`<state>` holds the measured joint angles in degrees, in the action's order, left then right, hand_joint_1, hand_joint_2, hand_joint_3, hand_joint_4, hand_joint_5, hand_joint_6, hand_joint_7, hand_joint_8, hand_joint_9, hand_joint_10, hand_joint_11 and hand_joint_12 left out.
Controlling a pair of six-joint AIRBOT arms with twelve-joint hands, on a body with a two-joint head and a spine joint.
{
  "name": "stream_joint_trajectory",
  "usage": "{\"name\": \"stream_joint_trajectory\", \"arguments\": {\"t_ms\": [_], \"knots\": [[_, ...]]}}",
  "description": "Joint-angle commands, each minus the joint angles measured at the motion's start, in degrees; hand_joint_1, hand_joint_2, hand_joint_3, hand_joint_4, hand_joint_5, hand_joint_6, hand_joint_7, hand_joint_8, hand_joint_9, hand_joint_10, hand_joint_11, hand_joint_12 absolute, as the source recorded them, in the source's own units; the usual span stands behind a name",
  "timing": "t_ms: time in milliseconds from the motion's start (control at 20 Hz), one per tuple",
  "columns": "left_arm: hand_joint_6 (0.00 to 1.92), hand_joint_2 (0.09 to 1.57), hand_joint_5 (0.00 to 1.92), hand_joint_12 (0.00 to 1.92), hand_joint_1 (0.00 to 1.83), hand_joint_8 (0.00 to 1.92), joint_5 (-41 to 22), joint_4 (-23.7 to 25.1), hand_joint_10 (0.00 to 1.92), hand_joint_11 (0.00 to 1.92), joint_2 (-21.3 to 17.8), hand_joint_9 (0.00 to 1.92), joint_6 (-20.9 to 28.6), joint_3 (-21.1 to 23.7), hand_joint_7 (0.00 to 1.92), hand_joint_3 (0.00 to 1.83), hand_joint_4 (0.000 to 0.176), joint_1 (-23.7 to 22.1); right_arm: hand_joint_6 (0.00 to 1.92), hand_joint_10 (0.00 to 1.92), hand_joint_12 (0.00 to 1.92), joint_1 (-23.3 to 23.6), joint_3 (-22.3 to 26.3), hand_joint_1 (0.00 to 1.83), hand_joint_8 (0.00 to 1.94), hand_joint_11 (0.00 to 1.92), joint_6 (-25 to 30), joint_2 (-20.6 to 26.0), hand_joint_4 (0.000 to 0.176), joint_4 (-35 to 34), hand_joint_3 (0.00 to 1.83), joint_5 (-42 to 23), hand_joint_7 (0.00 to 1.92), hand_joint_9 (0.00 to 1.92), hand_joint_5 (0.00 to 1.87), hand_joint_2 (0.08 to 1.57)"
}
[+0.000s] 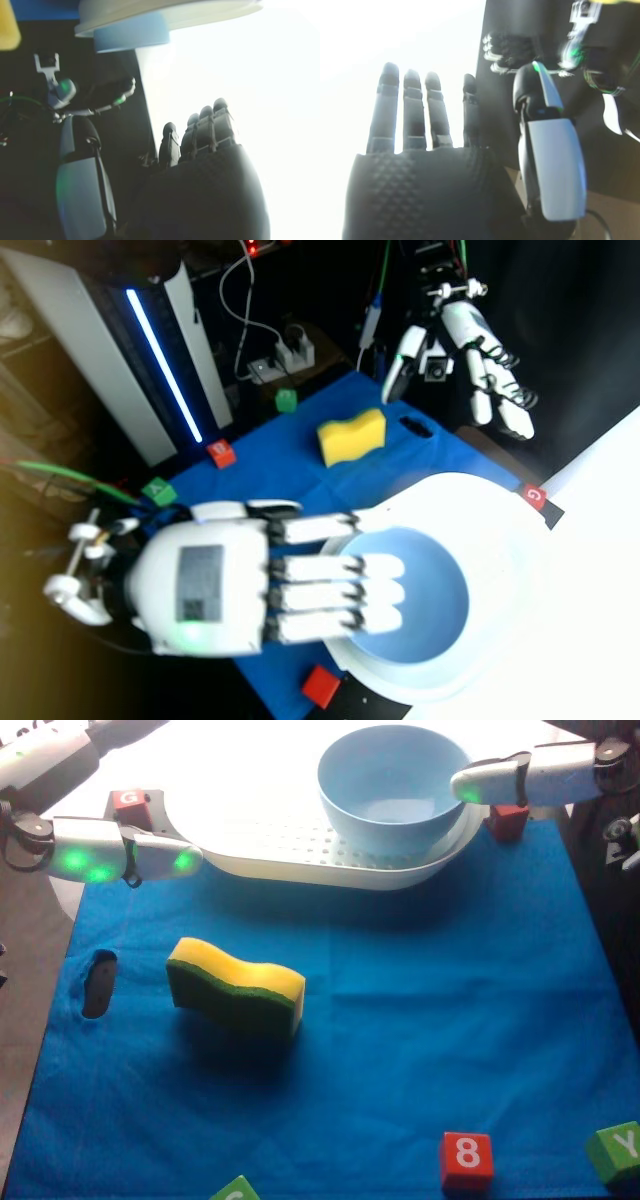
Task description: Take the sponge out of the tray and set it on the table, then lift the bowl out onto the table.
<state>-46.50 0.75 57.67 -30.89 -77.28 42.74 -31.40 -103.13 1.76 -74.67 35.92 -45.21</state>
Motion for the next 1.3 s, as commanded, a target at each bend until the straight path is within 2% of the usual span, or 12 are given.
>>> {"name": "stream_joint_trajectory", "arguments": {"t_ms": [0,50,100,150,350,600,750,950,1000,1150,1200,1250], "knots": [[0.0,0.95,0.07,0.0,0.8,0.0,-7.4,-1.0,0.0,0.0,0.4,0.0,0.2,-0.1,0.0,0.0,0.151,-0.4,0.0,0.0,0.55,1.3,-0.4,0.58,0.0,0.01,0.5,-0.9,0.17,-1.9,0.0,-2.8,0.14,0.16,0.29,1.16],[0.0,0.9,0.07,0.0,0.6,0.0,-7.4,-1.0,0.0,0.0,0.4,0.0,0.2,0.0,0.0,0.0,0.171,-0.4,0.0,0.0,0.67,1.5,-1.1,0.56,0.0,0.0,0.5,-1.9,0.146,-1.6,0.0,-1.6,0.15,0.18,0.29,1.16],[0.0,0.86,0.06,0.0,0.49,0.0,-7.4,-1.0,0.0,0.0,0.5,0.0,0.2,0.0,0.0,0.0,0.175,-0.4,0.0,0.0,0.73,1.6,-1.5,0.58,0.0,0.0,0.5,-2.5,0.148,-1.3,0.0,-0.7,0.16,0.19,0.28,1.16],[0.0,0.86,0.05,0.0,0.46,0.0,-7.4,-1.0,0.0,0.0,0.5,0.0,0.2,-0.1,0.0,0.0,0.176,-0.4,0.0,0.0,0.81,1.7,-1.9,0.58,0.0,0.02,0.5,-3.1,0.129,-0.5,0.0,0.8,0.2,0.25,0.29,1.15],[0.0,0.87,0.06,0.0,0.51,0.0,-7.7,-1.0,0.0,0.0,0.7,0.0,0.2,-0.1,0.0,0.0,0.176,-0.4,0.0,0.0,0.77,2.6,-3.1,0.66,0.0,0.01,0.5,-5.4,0.125,3.2,0.0,5.5,0.19,0.19,0.34,1.1],[0.0,0.87,0.04,0.0,0.48,0.0,-7.3,-0.7,0.0,0.0,0.9,0.0,0.3,-0.2,0.0,0.0,0.176,-0.4,0.0,0.0,0.72,2.9,-4.7,0.52,0.0,0.0,0.5,-7.9,0.156,6.2,0.0,9.8,0.18,0.15,0.34,1.14],[0.0,0.88,0.03,0.0,0.45,0.0,-7.4,-0.7,0.0,0.0,0.9,0.0,0.3,-0.2,0.0,0.0,0.176,-0.4,0.0,0.0,0.64,3.4,-5.8,0.55,0.0,0.0,0.5,-9.7,0.144,8.8,0.0,12.8,0.18,0.16,0.35,1.15],[0.01,0.87,0.05,0.0,0.46,0.0,-7.4,-0.7,0.0,0.0,1.0,0.0,0.5,-0.3,0.0,0.0,0.176,-0.4,0.0,0.01,0.83,5.0,-6.9,0.62,0.01,0.0,0.8,-12.2,0.107,14.9,0.0,16.6,0.26,0.26,0.4,1.18],[0.01,0.87,0.07,0.0,0.51,0.0,-7.4,-0.7,0.0,0.0,1.0,0.0,0.6,-0.3,0.0,0.0,0.176,-0.4,0.0,0.01,0.91,5.4,-7.1,0.68,0.0,0.01,0.8,-12.8,0.076,16.8,0.0,17.8,0.31,0.3,0.44,1.19],[0.01,0.87,0.07,0.0,0.52,0.0,-7.4,-0.5,0.0,0.0,1.3,0.0,0.8,-0.5,0.0,0.0,0.176,-0.4,0.0,0.01,0.82,6.2,-7.5,0.79,0.0,0.04,0.8,-13.9,0.03,19.8,0.0,19.8,0.39,0.36,0.5,1.19],[0.01,0.87,0.08,0.0,0.53,0.0,-7.4,-0.4,0.0,0.0,1.4,0.0,1.0,-0.7,0.0,0.0,0.176,-0.4,0.01,0.02,0.83,6.3,-7.6,0.81,0.01,0.09,0.8,-14.1,0.001,20.3,0.0,20.0,0.43,0.41,0.54,1.19],[0.01,0.87,0.08,0.0,0.51,0.0,-7.4,-0.4,0.0,0.0,1.6,0.0,1.1,-0.8,0.0,0.0,0.176,-0.4,0.0,0.02,0.85,6.4,-7.7,0.71,0.01,0.14,0.8,-14.2,0.0,20.8,0.0,20.3,0.47,0.47,0.56,1.25]]}}
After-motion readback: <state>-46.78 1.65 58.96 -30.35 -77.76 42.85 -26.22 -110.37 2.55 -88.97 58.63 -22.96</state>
